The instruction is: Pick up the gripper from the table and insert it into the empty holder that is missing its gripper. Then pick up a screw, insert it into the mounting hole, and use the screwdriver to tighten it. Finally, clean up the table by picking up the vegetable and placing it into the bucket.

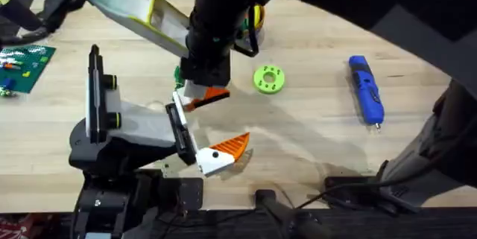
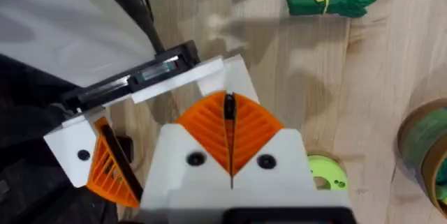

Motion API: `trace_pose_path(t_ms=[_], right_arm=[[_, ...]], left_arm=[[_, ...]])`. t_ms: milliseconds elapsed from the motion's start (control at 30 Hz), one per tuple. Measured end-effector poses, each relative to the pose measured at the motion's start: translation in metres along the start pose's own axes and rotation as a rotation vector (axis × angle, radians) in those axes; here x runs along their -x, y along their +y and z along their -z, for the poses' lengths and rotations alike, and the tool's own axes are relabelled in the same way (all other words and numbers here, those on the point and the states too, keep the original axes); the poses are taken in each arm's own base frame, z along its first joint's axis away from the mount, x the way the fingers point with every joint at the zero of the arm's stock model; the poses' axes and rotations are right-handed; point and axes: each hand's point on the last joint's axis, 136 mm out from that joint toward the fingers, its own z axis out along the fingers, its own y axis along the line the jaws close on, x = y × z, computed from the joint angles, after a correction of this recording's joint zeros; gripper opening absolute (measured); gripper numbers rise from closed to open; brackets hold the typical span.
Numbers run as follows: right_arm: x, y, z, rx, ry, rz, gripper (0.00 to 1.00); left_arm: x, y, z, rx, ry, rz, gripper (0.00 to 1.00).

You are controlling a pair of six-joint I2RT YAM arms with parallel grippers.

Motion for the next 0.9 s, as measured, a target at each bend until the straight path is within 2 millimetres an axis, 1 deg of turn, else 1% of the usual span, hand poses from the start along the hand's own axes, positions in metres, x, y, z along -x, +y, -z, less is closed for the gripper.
trace_pose_path(t_ms=[367, 900], right_arm=[[-0.0036, 0.0021, -0.0001, 0.009, 0.015, -0.005, 0.009], [-0.0019, -0.0007, -0.0034, 0.009, 0.012, -0.007, 0.009]], left_arm=[[0.0000, -0.0001, 0.0000, 0.000, 0.000, 0.000, 0.986], [0.0001, 0.0008, 0.0000, 0.005, 0.000, 0.004, 0.986]])
